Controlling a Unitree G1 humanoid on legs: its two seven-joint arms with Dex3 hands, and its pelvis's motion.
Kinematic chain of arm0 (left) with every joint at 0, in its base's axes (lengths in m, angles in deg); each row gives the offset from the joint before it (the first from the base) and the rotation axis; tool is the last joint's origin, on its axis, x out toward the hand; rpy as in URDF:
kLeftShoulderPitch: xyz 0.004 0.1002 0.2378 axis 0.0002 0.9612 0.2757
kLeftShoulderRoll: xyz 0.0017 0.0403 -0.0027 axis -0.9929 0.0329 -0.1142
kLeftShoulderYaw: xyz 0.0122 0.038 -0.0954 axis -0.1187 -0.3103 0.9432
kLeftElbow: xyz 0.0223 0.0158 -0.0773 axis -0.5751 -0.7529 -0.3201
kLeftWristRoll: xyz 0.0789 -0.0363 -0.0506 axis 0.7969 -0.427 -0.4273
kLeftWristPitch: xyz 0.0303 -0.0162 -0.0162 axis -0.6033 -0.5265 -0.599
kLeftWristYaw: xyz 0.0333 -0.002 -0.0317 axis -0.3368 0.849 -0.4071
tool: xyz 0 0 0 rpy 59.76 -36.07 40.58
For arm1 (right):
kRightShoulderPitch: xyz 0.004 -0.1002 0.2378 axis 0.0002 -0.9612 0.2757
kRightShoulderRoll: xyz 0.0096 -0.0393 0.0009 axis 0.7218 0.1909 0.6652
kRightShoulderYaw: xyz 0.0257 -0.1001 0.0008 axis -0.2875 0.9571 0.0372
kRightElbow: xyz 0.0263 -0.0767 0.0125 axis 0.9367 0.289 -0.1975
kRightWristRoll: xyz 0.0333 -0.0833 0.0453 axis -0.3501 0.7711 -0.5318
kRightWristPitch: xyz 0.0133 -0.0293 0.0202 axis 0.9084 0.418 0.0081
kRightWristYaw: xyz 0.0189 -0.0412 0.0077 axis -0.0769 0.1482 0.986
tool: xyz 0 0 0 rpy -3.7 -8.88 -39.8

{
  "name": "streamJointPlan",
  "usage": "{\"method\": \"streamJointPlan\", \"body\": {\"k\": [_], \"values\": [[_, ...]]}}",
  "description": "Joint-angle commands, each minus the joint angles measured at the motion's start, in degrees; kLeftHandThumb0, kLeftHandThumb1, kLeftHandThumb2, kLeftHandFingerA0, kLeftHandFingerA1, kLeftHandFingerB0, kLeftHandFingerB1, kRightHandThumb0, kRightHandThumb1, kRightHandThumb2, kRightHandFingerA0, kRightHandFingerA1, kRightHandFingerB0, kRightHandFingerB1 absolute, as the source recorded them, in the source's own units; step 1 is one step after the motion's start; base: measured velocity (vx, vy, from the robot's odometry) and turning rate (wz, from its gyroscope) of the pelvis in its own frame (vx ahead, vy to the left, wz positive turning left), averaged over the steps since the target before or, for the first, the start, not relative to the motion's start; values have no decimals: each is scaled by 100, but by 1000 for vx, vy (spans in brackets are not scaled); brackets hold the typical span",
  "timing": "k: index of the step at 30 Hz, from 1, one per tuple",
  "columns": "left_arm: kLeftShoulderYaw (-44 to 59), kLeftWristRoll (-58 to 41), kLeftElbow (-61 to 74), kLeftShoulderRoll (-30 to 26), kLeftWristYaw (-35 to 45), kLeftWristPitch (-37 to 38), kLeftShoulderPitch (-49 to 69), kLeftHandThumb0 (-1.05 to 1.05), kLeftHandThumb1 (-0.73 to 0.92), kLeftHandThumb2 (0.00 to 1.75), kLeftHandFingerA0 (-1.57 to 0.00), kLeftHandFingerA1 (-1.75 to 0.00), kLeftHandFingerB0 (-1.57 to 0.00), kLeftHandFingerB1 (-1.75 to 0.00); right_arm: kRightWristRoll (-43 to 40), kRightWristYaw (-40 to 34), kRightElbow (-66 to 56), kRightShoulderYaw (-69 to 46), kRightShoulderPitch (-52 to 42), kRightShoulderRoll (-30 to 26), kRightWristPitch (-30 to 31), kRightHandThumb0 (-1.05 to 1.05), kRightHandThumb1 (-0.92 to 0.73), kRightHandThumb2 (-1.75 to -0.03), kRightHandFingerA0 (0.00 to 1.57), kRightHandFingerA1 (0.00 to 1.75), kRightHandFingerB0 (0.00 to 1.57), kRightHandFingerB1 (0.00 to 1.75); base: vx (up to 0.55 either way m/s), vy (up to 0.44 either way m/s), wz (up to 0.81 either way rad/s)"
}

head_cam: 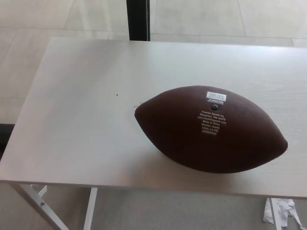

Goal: The robot uses both its hands to grab the left and right ends of a football kept in the middle of the desk infront of it, lifts it up and places it in the palm of a person

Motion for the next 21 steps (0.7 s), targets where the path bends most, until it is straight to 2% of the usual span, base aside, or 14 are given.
{"method": "streamJointPlan", "body": {"k": [1,4,8,9,11,12,13,15,16,17,18,19,20,21], "values": [[801,-1059,133,-56,603,-57,-13,-71,54,56,-52,-44,-46,-38,-836,410,87,-664,89,-195,-378,-76,-65,-60,55,45,31,30,0,0,0],[1224,-1335,555,11,188,-321,-256,-76,66,61,-49,-40,-41,-36,-1121,156,-386,-1070,176,-103,-433,-81,-67,-61,48,43,25,29,0,0,0],[1261,-1256,1153,-161,86,-492,-621,-85,78,65,-42,-36,-23,-31,-1394,-19,-928,-1443,580,-123,23,-85,-64,-100,35,50,5,28,0,0,0],[1197,-1205,1496,-204,-52,-746,-737,-86,65,104,-36,-50,-14,-44,-1591,-79,-1348,-1576,665,-33,289,-89,-65,-101,36,51,6,24,0,0,0],[887,-1134,2787,-231,-385,-1296,-1230,-96,68,112,-31,-52,-13,-50,-1810,-507,-2885,-1493,822,274,1155,-84,-67,-103,43,52,8,37,0,0,0],[822,-1126,3188,-181,-492,-1433,-1281,-96,68,112,-31,-52,-13,-50,-1886,-620,-3109,-1497,911,367,1249,-84,-67,-103,43,52,8,37,0,0,0],[666,-1016,3361,-194,-496,-1399,-1497,-104,89,66,-42,-47,-23,-44,-1836,-665,-3490,-1368,919,469,1292,-87,-70,-107,41,51,9,40,0,0,0],[521,-1011,3897,-141,-552,-1641,-1592,-105,88,68,-43,-51,-29,-49,-1814,-676,-3832,-1259,922,599,1293,-91,-72,-108,40,49,14,43,0,0,0],[308,-1053,4285,-77,-494,-1613,-1809,-105,85,67,-48,-53,-36,-41,-1859,-767,-4282,-1087,978,770,1451,-94,-86,-66,53,41,21,34,0,0,0],[109,-1079,4621,-8,-502,-1685,-2019,-105,84,66,-47,-47,-37,-35,-1887,-895,-4706,-936,1042,958,1577,-97,-85,-66,58,44,26,39,0,0,0],[-54,-1068,4908,66,-603,-1848,-2169,-98,86,67,-44,-38,-33,-31,-1822,-1065,-5012,-796,1107,1091,1724,-105,-71,-112,59,55,28,52,0,0,0],[-237,-1073,5218,153,-673,-1981,-2321,-91,91,68,-37,-43,-22,-31,-1736,-1235,-5458,-594,1101,1277,1868,-102,-88,-67,66,47,31,47,0,0,0],[-516,-1087,5613,266,-734,-2142,-2545,-90,92,70,-30,-45,-15,-31,-1640,-1408,-6070,-284,1052,1550,2004,-105,-70,-113,62,55,28,54,0,0,0],[-673,-1093,5772,327,-767,-2269,-2689,-86,76,106,-22,-52,-11,-43,-1564,-1429,-6277,-122,1020,1683,2034,-105,-87,-67,62,41,27,45,0,0,0]]}}
